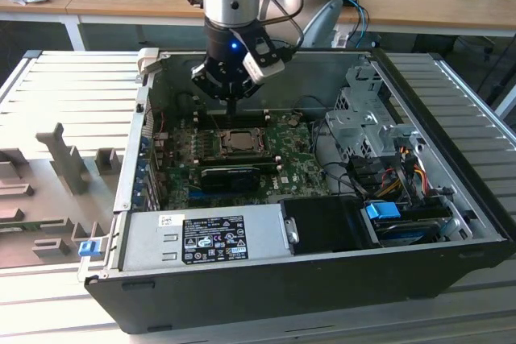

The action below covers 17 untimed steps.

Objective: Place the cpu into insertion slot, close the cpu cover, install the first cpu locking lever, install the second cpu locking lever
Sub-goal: 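Install the first cpu locking lever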

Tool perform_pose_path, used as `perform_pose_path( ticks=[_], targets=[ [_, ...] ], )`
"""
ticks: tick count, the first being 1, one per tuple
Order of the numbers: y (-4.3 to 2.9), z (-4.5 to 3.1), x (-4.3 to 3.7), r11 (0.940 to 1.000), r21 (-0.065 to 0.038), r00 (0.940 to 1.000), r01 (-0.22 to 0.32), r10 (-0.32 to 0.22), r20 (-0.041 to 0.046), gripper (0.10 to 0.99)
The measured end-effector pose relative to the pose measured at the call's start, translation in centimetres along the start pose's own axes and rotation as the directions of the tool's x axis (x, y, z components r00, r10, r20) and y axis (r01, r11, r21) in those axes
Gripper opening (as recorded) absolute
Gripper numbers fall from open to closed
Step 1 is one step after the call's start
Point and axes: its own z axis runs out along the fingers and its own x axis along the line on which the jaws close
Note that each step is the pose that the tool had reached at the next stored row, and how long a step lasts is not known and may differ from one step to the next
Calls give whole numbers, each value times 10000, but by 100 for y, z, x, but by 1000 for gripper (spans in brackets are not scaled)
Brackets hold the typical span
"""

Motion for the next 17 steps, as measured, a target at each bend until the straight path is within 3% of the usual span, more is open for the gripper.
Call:
perform_pose_path(
  ticks=[5, 10, 12, 13, 14, 17],
  targets=[
    [5, 7, 116, 10000, 1, 10000, -3, 3, -1, 106],
    [26, 33, 358, 10000, 1, 10000, -21, 21, 0, 106],
    [47, 80, 468, 10000, 1, 10000, -22, 22, 1, 106],
    [85, 118, 512, 10000, 0, 10000, -19, 19, 0, 106],
    [180, 128, 559, 10000, -4, 10000, -19, 19, 1, 106],
    [271, 130, 558, 10000, -2, 10000, -18, 18, 0, 106]
  ],
)
